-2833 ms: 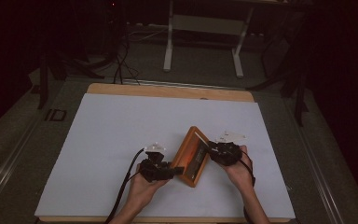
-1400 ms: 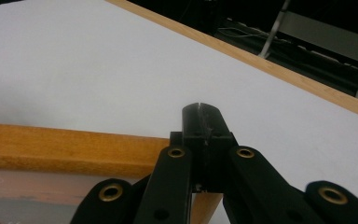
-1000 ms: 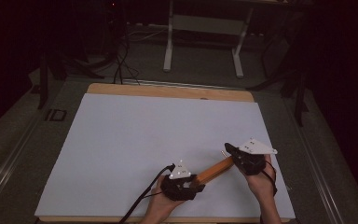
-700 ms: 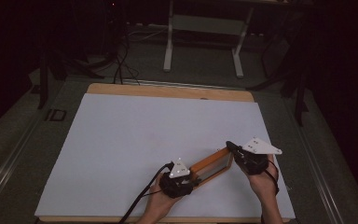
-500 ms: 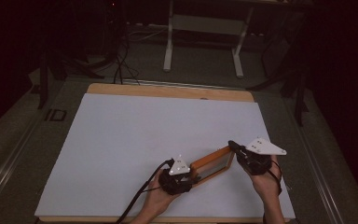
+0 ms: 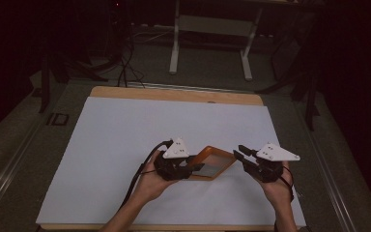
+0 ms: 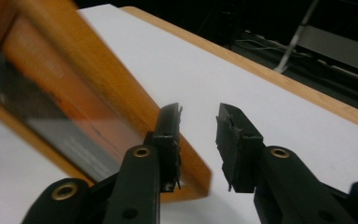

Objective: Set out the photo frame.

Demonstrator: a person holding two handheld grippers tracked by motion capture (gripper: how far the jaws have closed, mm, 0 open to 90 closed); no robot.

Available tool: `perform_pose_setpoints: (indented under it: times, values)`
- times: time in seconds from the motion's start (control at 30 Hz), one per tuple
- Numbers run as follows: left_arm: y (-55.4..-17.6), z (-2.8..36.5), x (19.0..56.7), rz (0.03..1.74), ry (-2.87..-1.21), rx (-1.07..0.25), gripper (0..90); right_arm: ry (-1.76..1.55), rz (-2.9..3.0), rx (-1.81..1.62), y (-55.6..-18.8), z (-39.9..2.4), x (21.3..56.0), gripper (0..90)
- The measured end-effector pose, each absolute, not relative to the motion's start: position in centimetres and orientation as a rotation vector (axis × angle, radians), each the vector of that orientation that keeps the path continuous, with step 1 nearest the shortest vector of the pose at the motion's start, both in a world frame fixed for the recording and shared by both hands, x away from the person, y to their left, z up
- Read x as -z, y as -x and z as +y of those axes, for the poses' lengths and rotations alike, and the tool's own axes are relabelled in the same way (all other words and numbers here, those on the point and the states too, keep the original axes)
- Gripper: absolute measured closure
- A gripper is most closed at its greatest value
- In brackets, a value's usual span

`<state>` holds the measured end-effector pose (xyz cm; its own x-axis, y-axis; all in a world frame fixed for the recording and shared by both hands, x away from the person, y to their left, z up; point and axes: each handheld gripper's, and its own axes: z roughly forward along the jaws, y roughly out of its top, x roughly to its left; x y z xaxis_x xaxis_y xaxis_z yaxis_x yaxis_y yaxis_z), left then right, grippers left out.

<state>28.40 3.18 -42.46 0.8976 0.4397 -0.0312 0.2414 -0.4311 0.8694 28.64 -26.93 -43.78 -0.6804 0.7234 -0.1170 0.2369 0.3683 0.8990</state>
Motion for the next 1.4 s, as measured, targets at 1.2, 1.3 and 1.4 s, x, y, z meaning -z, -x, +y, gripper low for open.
perform_pose_setpoints:
  times: [1.2, 1.3, 1.4]
  values:
    - [-31.5, 4.1, 41.2, 0.283, -2.092, -0.125, 63.9, -0.524, 2.453, -1.413, -29.9, -22.9, 44.8, 55.3]
    - [-31.7, 4.3, 41.3, 0.327, -2.065, -0.115, 60.5, -0.511, 2.451, -1.418, -29.8, -23.1, 44.7, 59.5]
    - [-32.0, 4.8, 41.4, 0.381, -2.025, -0.114, 55.1, -0.495, 2.453, -1.417, -29.6, -23.1, 44.7, 64.4]
